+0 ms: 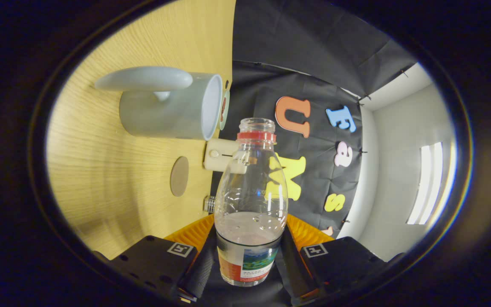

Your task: Take the bottle from table, then pour the juice into the cup, finally place the bottle on the coaster

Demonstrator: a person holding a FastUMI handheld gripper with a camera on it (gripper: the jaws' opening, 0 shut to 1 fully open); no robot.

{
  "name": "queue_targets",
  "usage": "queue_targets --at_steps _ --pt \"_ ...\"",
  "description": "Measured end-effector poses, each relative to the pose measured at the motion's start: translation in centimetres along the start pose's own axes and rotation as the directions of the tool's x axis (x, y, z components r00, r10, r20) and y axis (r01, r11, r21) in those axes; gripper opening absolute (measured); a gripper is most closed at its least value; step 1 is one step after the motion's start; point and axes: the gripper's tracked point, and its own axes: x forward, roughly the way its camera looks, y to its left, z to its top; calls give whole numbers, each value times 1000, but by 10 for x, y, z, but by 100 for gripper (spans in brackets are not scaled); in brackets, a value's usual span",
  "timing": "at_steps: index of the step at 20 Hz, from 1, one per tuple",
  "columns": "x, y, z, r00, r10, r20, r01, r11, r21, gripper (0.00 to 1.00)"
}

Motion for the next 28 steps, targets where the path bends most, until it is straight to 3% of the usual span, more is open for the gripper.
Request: queue_targets --at_steps 17,28 --pt "-1 -1 -5 1000 -17 -20 16 998 -63 79" --pt "6 -40 -23 996 -82 -29 79 991 -110 79"
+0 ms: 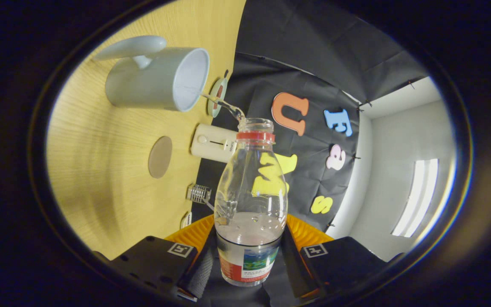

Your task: Take the bottle from table, then pour the juice into the cup, finally place the bottle on the coaster

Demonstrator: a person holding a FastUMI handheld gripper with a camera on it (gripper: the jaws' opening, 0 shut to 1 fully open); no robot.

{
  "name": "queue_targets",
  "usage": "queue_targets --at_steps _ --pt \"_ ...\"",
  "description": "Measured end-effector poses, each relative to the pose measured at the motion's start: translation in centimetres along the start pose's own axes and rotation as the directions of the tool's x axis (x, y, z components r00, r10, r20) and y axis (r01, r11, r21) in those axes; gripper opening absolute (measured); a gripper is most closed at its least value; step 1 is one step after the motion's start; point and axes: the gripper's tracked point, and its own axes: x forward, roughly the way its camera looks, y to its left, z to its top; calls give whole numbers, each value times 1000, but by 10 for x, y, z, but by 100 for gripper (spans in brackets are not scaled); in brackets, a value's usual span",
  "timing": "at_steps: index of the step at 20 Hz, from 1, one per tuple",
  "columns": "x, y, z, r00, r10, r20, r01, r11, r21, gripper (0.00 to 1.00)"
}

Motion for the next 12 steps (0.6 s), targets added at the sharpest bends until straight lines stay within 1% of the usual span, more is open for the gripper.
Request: queue_targets --at_steps 5,9,12 --pt "4 -22 -3 999 -38 7 38 999 -19 78" --pt "8 -34 -4 999 -48 9 48 998 -35 78" --pt "9 -34 -6 999 -49 4 49 998 -48 78"
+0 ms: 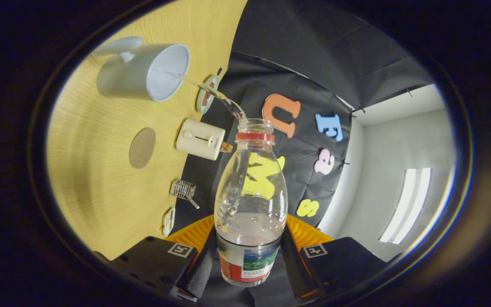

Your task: Take the bottle from table, then pour the juice into the cup, finally place the bottle on the coaster

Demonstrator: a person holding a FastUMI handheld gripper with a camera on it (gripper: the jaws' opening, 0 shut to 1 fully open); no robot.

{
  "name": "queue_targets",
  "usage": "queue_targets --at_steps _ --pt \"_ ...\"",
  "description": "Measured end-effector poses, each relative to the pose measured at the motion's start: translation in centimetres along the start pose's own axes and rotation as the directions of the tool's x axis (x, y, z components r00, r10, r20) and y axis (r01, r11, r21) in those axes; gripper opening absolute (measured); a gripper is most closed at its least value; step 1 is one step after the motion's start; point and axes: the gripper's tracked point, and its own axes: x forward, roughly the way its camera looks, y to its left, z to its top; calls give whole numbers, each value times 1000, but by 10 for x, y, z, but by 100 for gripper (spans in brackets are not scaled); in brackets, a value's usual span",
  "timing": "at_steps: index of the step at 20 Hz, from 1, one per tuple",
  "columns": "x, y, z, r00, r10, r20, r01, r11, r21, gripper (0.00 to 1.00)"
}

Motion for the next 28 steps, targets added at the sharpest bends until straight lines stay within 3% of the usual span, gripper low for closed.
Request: queue_targets --at_steps 20,28 --pt "2 -31 6 999 -50 -8 50 996 -73 78" --pt "4 -45 0 995 -95 10 95 984 -153 78"
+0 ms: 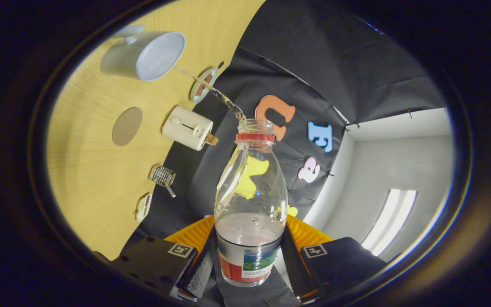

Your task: Take the bottle from table, then pour the juice into the cup, finally place the bottle on the coaster

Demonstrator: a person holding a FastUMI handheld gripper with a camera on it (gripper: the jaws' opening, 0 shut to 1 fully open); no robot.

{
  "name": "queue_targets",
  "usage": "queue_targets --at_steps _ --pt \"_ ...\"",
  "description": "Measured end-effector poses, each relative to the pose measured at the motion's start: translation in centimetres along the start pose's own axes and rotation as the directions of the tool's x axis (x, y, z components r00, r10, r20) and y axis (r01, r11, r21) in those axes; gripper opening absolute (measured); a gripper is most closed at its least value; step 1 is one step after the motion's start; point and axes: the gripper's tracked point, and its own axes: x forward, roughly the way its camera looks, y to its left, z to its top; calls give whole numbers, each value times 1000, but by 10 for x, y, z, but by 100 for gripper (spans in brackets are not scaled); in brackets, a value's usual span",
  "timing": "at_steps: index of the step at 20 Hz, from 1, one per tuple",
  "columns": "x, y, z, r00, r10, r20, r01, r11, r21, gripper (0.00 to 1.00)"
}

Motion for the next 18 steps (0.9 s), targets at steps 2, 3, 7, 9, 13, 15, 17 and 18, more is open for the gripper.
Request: queue_targets --at_steps 2,3,7,9,13,15,17,18 --pt "0 -3 3 1000 -14 12 14 1000 -17 78" --pt "-1 -6 5 1000 -23 20 23 999 -36 78" --pt "-2 -11 9 997 -57 45 61 994 -93 78" --pt "-2 -14 9 997 -61 47 65 994 -90 78" --pt "-3 -23 12 994 -84 64 91 989 -116 78" --pt "-1 -24 14 994 -86 71 95 986 -135 78" --pt "1 -29 14 993 -91 70 101 985 -139 78" --pt "3 -31 15 993 -94 70 103 985 -140 78"
